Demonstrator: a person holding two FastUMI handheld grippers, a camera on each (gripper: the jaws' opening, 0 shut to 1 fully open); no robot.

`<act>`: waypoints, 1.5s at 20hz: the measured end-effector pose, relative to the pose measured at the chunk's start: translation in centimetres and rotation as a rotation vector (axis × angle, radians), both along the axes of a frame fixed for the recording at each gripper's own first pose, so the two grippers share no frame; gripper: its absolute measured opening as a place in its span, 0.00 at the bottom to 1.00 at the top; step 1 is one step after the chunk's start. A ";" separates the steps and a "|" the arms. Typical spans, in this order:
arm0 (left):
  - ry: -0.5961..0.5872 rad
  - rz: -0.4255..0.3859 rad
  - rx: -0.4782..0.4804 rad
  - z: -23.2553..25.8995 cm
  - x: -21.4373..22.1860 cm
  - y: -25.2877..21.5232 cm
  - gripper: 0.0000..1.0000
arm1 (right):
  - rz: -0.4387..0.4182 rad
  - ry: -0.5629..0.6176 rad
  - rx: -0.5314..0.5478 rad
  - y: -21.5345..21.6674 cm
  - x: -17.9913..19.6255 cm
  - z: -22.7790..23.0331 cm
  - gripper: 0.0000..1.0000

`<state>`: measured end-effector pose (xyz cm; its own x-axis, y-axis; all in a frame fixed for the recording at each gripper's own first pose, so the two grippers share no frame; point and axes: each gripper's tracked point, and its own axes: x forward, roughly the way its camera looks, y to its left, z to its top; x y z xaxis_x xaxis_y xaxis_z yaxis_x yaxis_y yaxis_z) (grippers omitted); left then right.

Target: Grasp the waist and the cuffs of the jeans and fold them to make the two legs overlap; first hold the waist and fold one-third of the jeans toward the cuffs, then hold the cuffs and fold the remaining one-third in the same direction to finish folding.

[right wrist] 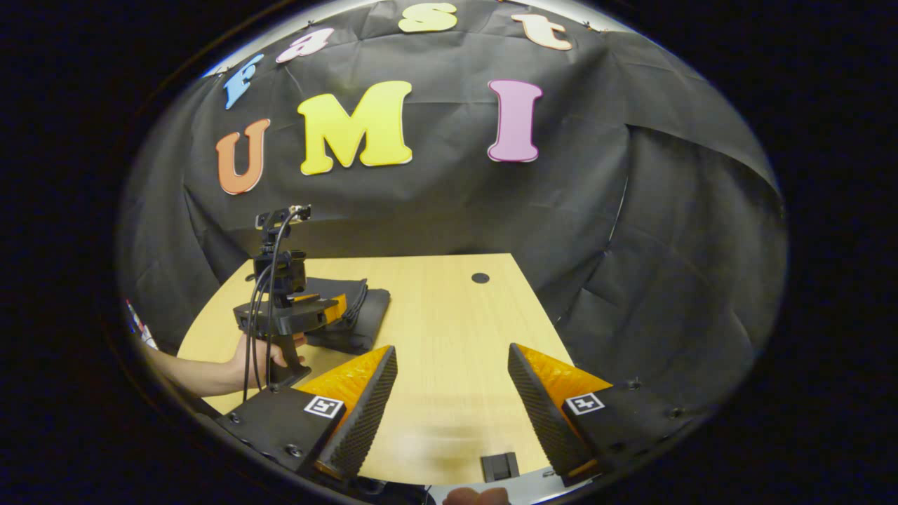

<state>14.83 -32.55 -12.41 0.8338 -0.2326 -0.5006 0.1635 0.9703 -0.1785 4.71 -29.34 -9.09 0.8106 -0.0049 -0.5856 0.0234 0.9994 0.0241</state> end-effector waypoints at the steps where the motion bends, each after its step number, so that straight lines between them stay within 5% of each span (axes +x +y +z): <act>1: -0.015 0.006 -0.008 1.1 -0.3 0.7 0.79 | 0.007 -0.014 0.004 0.6 0.0 0.4 0.99; 6: -0.144 0.044 -0.018 8.8 -2.8 6.2 0.79 | 0.048 -0.101 0.049 5.0 0.6 3.0 0.94; 11: -0.290 0.065 0.016 15.8 -6.3 12.2 0.79 | 0.139 -0.223 0.049 11.8 1.8 6.1 1.00; 16: -0.411 0.128 0.049 21.5 -10.5 17.3 0.80 | 0.182 -0.348 0.041 17.2 2.3 9.3 0.93; 17: -0.432 0.143 0.063 22.3 -11.3 18.2 0.69 | 0.180 -0.369 0.039 18.0 2.4 9.8 0.93; 19: -0.471 0.154 0.078 23.5 -12.5 19.0 0.90 | 0.156 -0.408 0.038 18.8 2.4 10.8 0.93; 20: -0.474 0.156 0.076 23.9 -13.2 19.3 0.82 | 0.141 -0.425 0.042 19.1 2.4 11.2 0.93; 23: -0.487 0.169 0.052 24.7 -14.9 20.3 0.86 | 0.111 -0.459 0.036 19.6 2.2 11.8 0.93; 24: -0.490 0.171 0.044 24.7 -15.4 20.5 0.95 | 0.106 -0.468 0.028 19.8 2.2 12.0 0.93; 26: -0.487 0.177 0.034 24.9 -15.9 20.6 0.87 | 0.102 -0.482 0.008 20.0 1.8 12.3 0.93; 27: -0.486 0.177 0.032 24.9 -16.1 20.6 0.95 | 0.099 -0.486 -0.003 19.9 1.8 12.2 0.93; 28: -0.484 0.179 0.033 24.8 -16.2 20.7 0.87 | 0.097 -0.484 -0.012 19.9 1.9 12.1 0.93; 30: -0.482 0.182 0.035 24.7 -16.4 20.7 0.91 | 0.094 -0.482 -0.009 20.1 1.8 12.0 0.98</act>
